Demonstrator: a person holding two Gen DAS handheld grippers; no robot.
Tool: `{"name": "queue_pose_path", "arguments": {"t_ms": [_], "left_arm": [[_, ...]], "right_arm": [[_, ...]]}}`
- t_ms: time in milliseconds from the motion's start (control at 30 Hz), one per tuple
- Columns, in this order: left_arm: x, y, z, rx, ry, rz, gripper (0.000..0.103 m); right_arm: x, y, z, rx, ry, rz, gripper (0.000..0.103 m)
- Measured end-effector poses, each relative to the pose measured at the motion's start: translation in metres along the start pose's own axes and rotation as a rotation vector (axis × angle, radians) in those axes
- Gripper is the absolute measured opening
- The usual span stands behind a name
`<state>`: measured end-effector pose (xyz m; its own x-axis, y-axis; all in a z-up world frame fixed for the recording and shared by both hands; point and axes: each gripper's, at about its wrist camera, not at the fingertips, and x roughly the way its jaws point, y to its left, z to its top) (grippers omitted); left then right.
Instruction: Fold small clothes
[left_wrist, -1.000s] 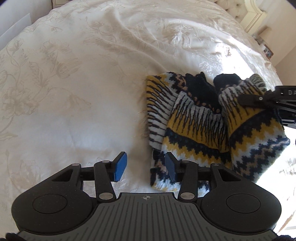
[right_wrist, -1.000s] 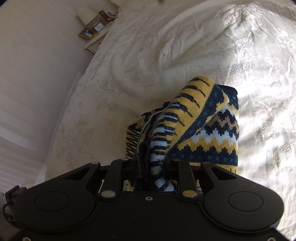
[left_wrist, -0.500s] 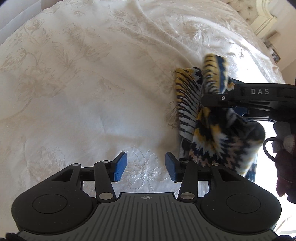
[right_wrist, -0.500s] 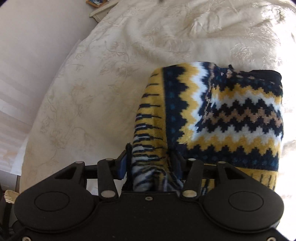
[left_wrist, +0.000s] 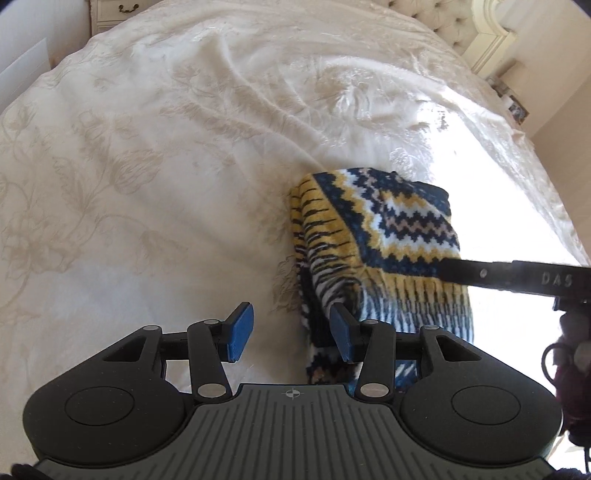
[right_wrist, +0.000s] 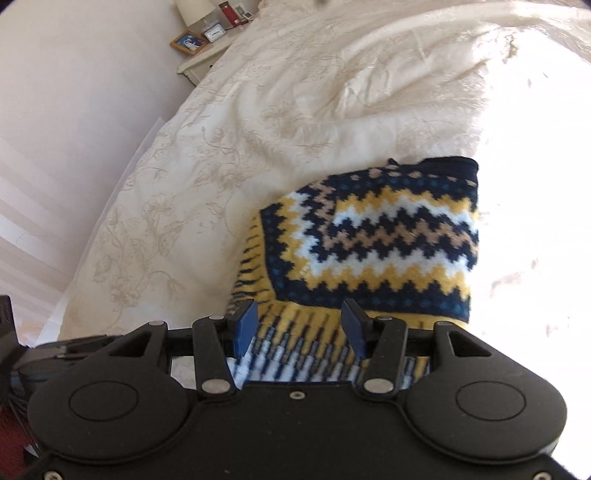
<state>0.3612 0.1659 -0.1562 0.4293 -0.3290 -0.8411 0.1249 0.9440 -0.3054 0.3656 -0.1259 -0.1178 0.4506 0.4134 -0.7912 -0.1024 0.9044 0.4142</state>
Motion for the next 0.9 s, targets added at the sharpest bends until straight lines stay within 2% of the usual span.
{"name": "queue_pose_path", "arguments": {"t_ms": [167, 267, 333, 433, 500, 567, 633, 800, 900], "left_arm": [[0.009, -0.033, 0.005, 0.068, -0.037, -0.034, 0.045], [0.023, -0.047, 0.003, 0.110, -0.064, -0.019, 0.045], [0.041, -0.050, 0.001, 0.133, -0.031, 0.013, 0.045], [0.068, -0.039, -0.003, 0.126, 0.052, 0.053, 0.047], [0.078, -0.025, -0.004, 0.090, 0.081, 0.039, 0.052], [0.081, -0.017, -0.005, 0.065, 0.078, 0.036, 0.064], [0.080, -0.012, -0.005, 0.050, 0.077, 0.036, 0.068], [0.076, -0.009, -0.011, 0.041, 0.065, 0.015, 0.069], [0.077, -0.007, -0.017, 0.041, 0.062, 0.019, 0.073]], "right_arm": [[0.000, -0.019, -0.022, 0.022, 0.023, -0.058, 0.059], [0.006, -0.028, -0.035, 0.032, 0.039, -0.062, 0.058], [0.011, -0.033, -0.041, 0.043, 0.052, -0.069, 0.058], [0.017, -0.043, -0.044, 0.075, 0.057, -0.070, 0.056], [0.018, -0.048, -0.044, 0.086, 0.062, -0.060, 0.054], [0.017, -0.048, -0.042, 0.078, 0.064, -0.054, 0.054], [0.016, -0.046, -0.042, 0.064, 0.066, -0.052, 0.054], [0.011, -0.050, -0.041, 0.069, 0.070, -0.027, 0.056], [0.003, -0.052, -0.040, 0.063, 0.056, -0.003, 0.063]]}}
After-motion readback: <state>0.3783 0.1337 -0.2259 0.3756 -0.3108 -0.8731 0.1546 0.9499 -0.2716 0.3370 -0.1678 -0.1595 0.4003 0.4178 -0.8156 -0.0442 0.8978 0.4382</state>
